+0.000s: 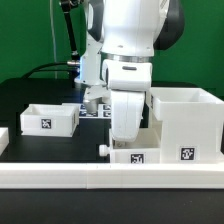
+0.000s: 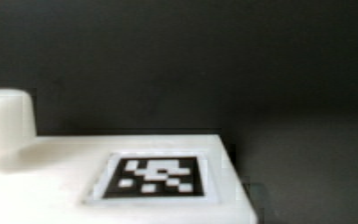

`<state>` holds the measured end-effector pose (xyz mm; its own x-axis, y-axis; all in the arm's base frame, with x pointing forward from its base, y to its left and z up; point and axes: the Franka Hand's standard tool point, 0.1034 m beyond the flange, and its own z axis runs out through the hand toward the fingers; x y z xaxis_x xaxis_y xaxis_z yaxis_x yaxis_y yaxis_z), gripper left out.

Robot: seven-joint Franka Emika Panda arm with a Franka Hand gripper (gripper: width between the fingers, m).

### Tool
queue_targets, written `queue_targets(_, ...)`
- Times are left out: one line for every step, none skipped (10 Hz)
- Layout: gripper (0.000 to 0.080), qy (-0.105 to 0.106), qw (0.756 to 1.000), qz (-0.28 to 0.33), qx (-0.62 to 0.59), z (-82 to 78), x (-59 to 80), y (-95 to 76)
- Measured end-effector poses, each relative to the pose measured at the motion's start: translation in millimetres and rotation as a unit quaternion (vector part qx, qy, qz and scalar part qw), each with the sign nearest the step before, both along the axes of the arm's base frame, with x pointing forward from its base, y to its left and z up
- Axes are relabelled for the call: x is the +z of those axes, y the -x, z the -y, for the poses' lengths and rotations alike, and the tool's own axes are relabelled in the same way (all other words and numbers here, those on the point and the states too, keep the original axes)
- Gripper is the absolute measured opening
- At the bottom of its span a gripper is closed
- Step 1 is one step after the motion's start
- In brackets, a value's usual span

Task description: Assemble drawer

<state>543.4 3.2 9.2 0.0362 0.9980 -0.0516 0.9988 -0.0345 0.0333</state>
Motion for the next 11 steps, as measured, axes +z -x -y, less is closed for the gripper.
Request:
queue_targets(0.0042,0.000,1.000,0.000,-0.001,0.8,0.1,-0.2)
queue_targets(0.0042,0.000,1.000,0.000,-0.001,0.9,0.1,-0.2)
queue_targets(0.0042,0.000,1.000,0.000,-0.001,1.2,0.1,-0.2)
queue_targets(0.0227,0.002,1.000,-0.006,-0.003,3.3,1.0,0.5)
queue_targets(0.0363,0.003,1.000,-0.009,-0.003,2.7,3.6,-2.6)
queue_targets(0.0363,0.003,1.000,-0.008,-0.006,1.6,5.2,-4.5)
queue_targets(0.0560,0.003,1.000,-0.005,-0.010,0.8,7.7,-6.1)
queue_targets(0.0629,0.003,1.000,-0.002,-0.017,-0.2,12.9,-8.3)
queue_targets(0.0629,0.004,1.000,0.000,-0.018,0.7,19.2,-10.5)
queue_targets(0.0646,0.006,1.000,0.001,-0.021,4.4,29.4,-12.3)
queue_targets(0.0646,0.008,1.000,0.004,-0.015,13.0,38.6,-14.3)
